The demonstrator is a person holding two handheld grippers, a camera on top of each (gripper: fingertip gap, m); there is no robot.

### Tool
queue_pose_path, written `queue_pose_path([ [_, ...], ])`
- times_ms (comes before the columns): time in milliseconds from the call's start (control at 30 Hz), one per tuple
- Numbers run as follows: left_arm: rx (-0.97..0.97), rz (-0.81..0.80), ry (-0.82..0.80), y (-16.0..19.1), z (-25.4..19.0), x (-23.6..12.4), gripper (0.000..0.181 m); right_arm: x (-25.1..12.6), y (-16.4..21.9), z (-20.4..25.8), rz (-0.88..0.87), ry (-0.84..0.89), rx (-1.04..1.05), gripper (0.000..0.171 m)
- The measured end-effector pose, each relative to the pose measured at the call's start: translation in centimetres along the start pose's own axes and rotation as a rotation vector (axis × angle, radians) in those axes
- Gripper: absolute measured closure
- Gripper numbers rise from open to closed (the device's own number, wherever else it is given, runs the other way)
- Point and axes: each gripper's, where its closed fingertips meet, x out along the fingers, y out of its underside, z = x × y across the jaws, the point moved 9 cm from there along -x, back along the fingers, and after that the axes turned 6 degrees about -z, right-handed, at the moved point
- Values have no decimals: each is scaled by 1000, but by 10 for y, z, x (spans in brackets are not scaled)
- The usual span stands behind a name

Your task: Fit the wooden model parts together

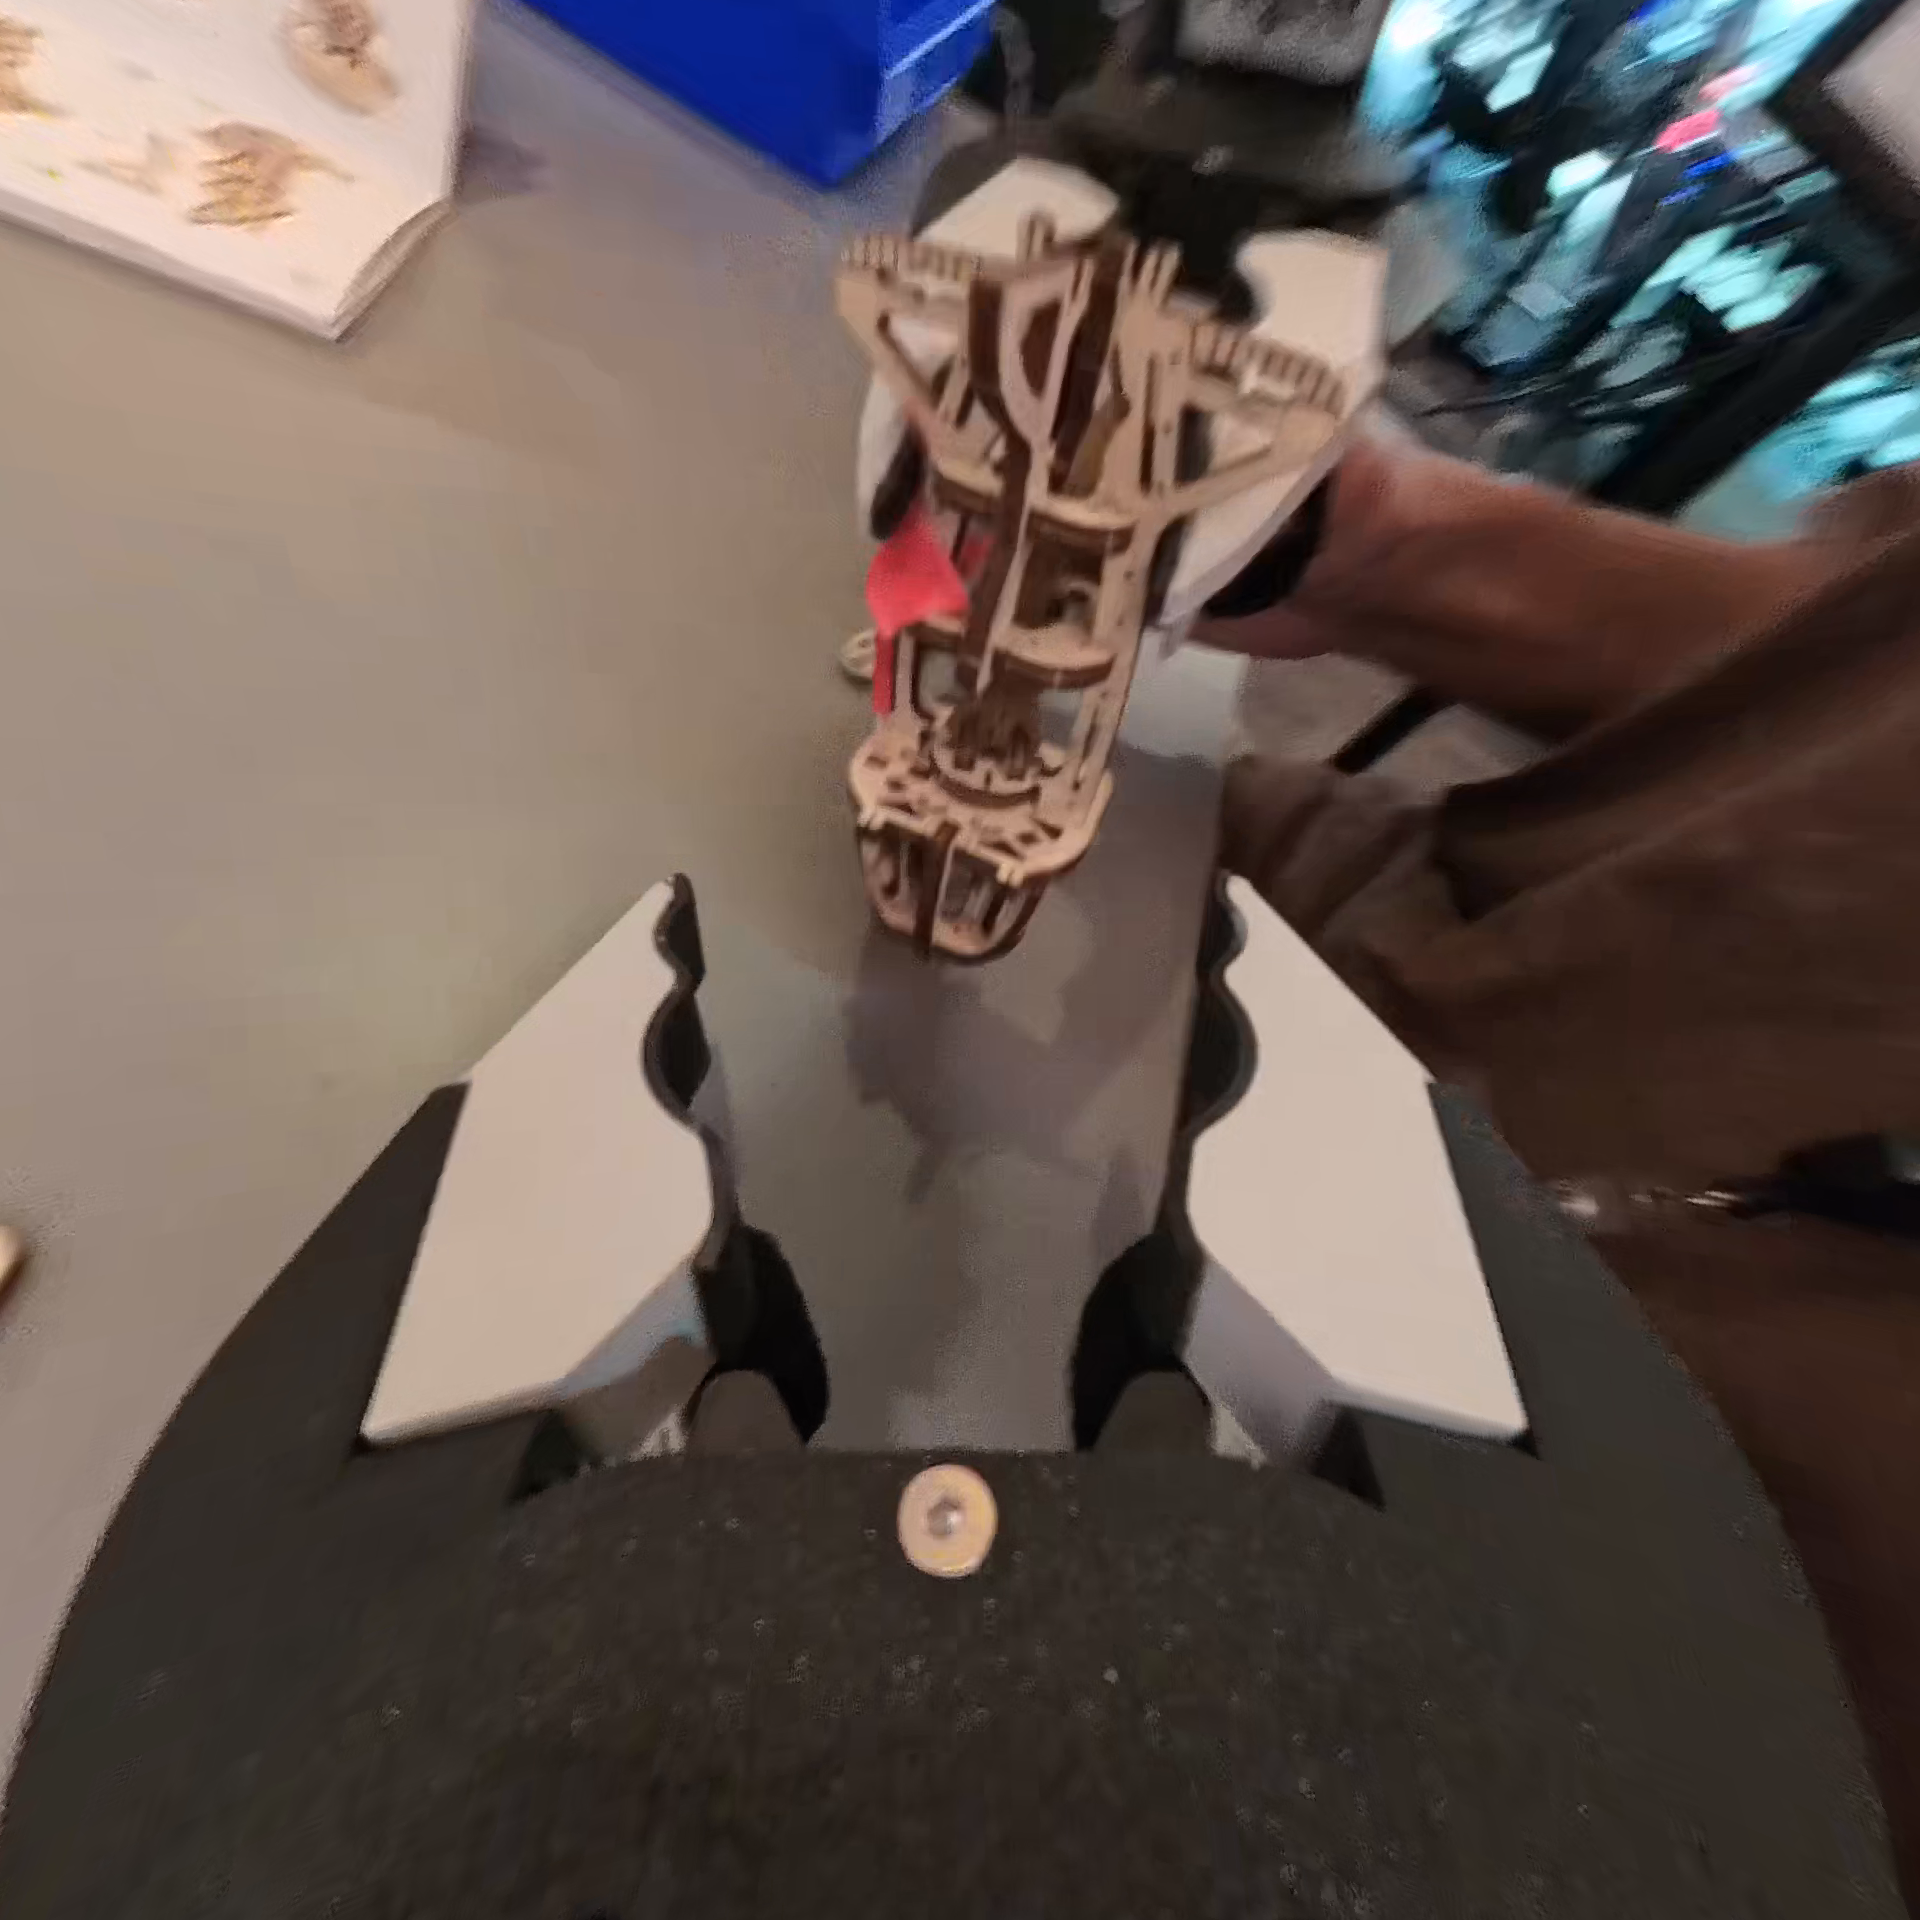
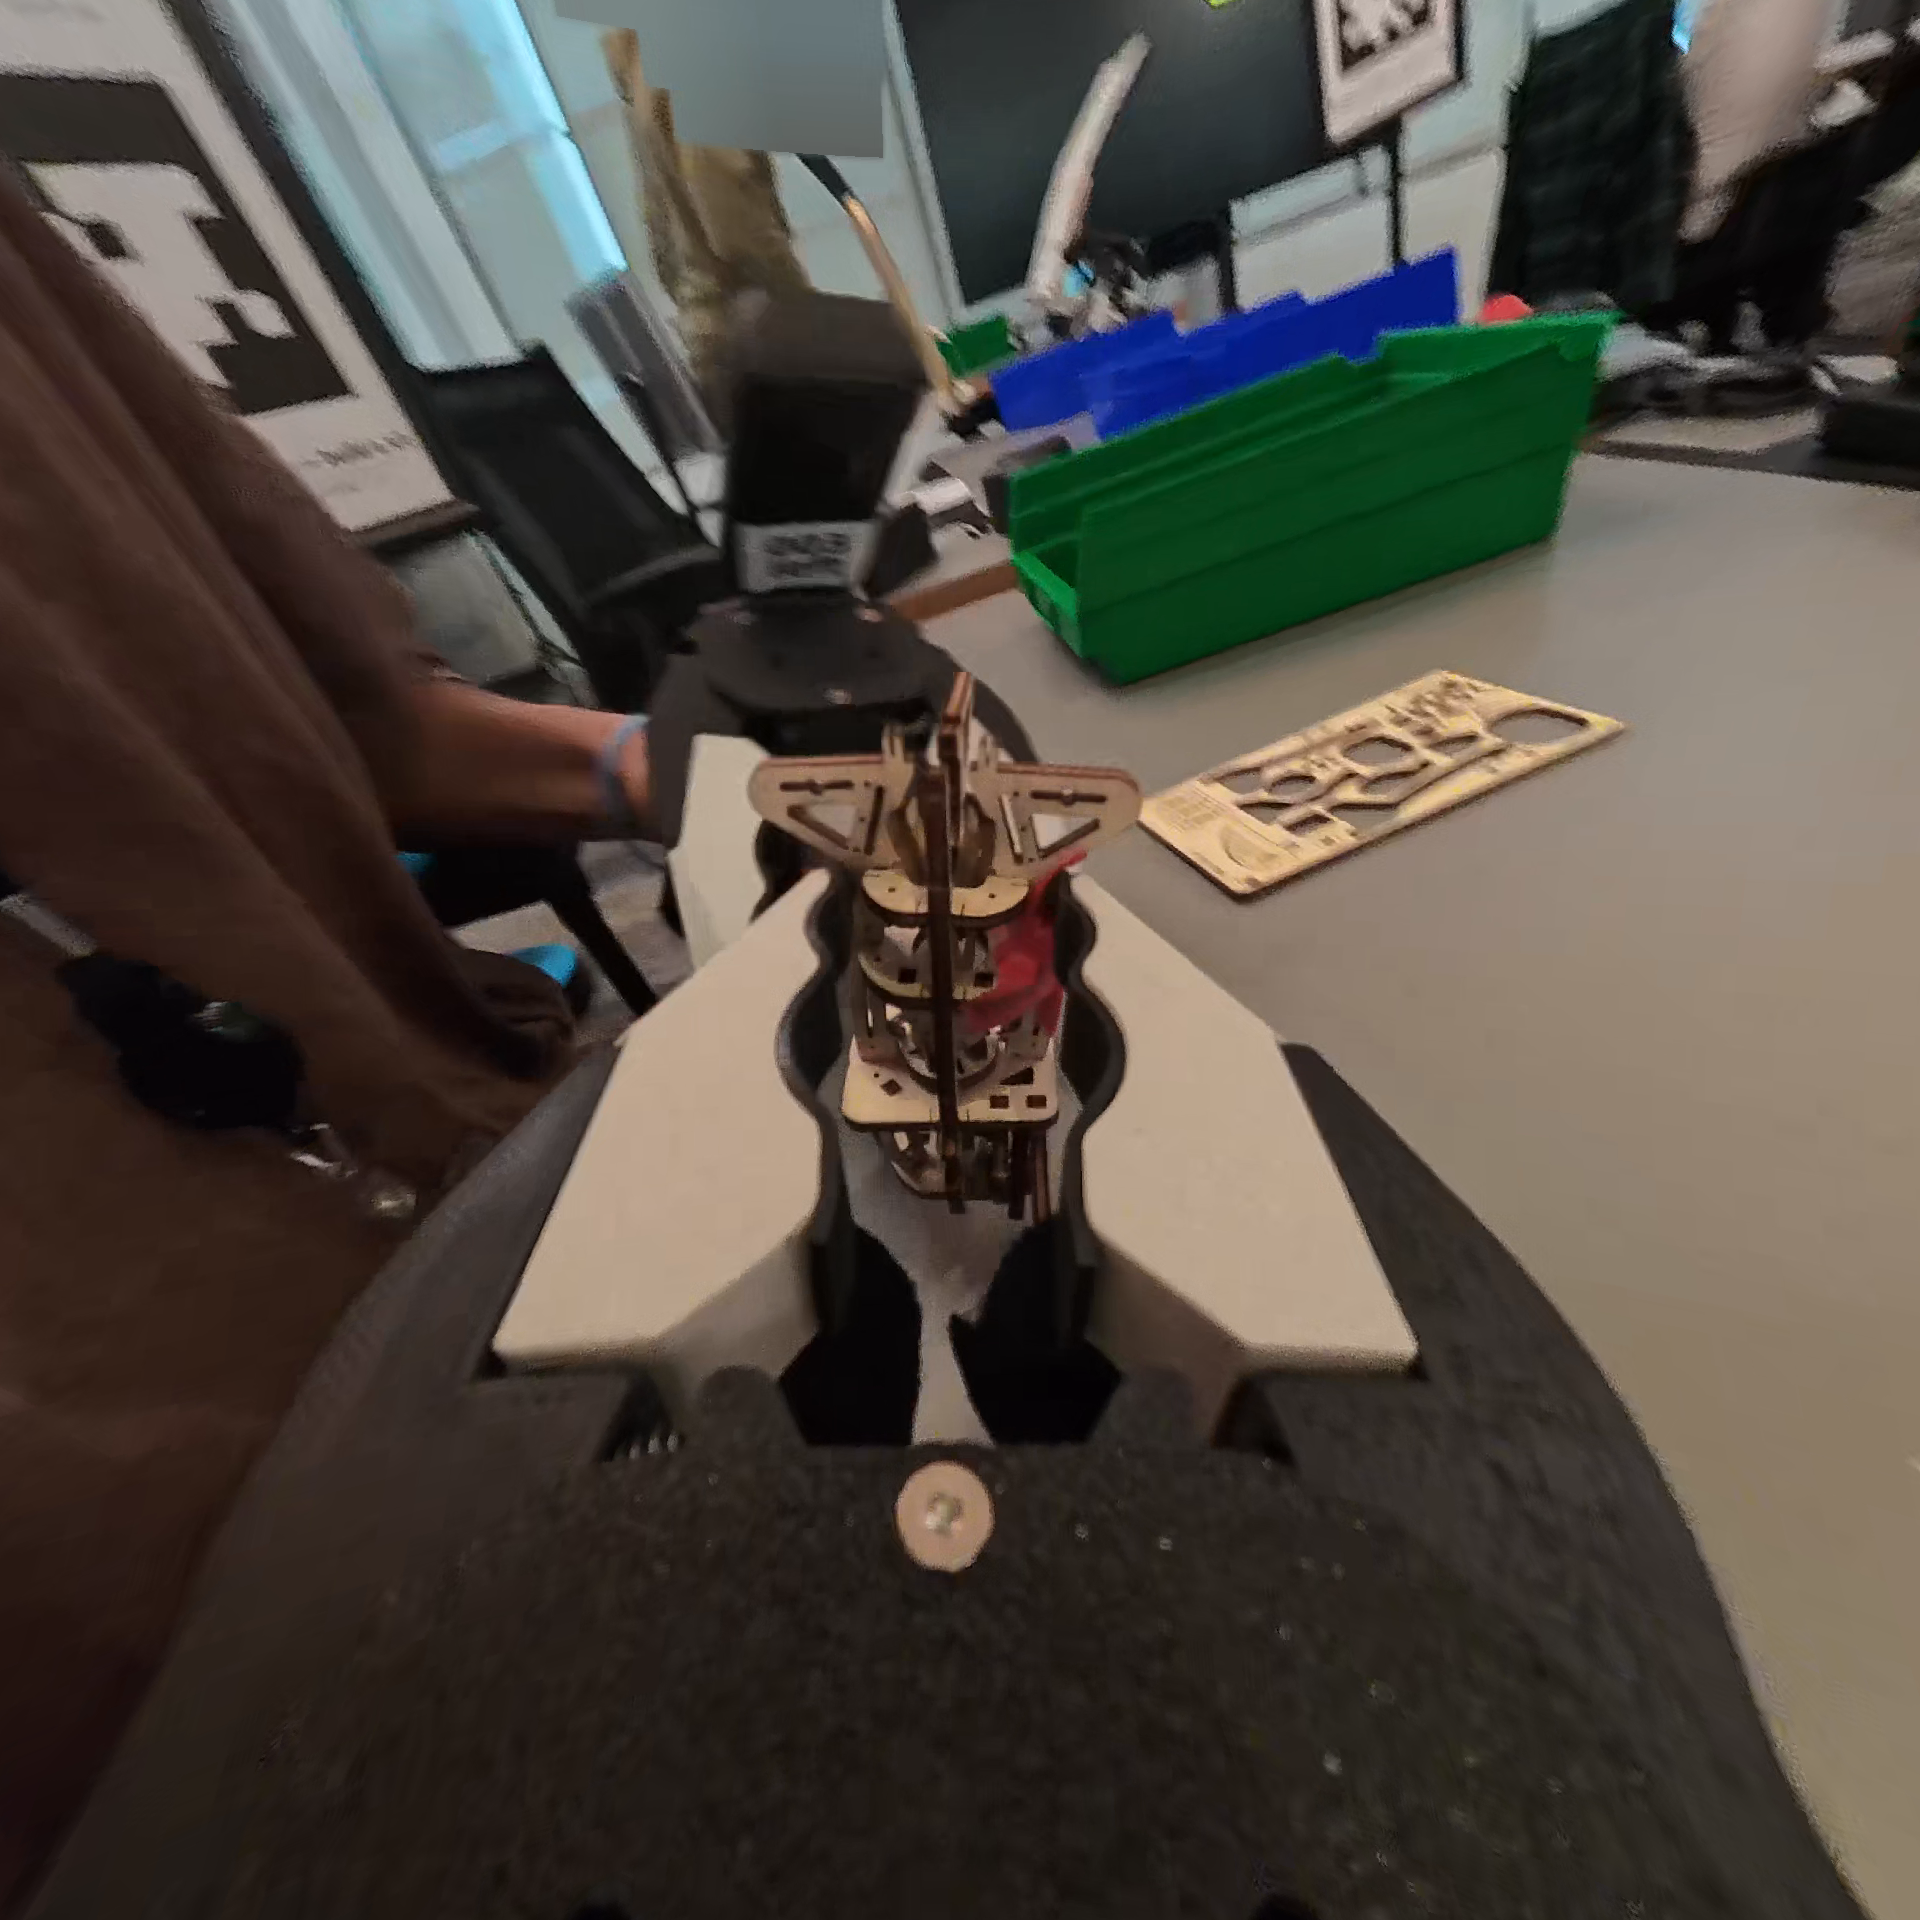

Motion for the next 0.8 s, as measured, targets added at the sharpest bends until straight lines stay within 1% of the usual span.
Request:
queue_pose_path([
  [67,-17,-39,104,-8,2,1,91,0,1,1,-34,-67,26,134],
  [100,-8,-53,159,-11,1,1,97,2,2,2,-35,-88,34,134],
  [133,1,-53,200,-13,0,2,104,4,3,3,-26,-95,27,134],
  [167,13,-54,225,-15,-1,4,104,6,5,4,-4,-100,9,134],
  [200,27,-44,246,-15,-3,5,109,9,7,6,25,-105,-13,134],
  [300,71,-26,237,-13,-4,6,116,16,12,12,88,-131,-24,134],
  [367,83,-27,259,-11,-8,4,128,18,13,13,106,-133,-5,134],
  [500,138,-23,232,-5,-11,5,135,19,14,13,127,-166,49,134],
  [633,156,-22,220,-4,-12,5,135,19,16,14,119,-166,56,133],
  [667,166,-20,208,-4,-12,5,136,18,15,14,121,-168,70,132],
  [733,186,-11,177,-3,-11,5,136,14,13,13,122,-174,122,123],
  [800,186,-17,144,-5,-8,3,136,5,7,10,110,-148,129,123],
])
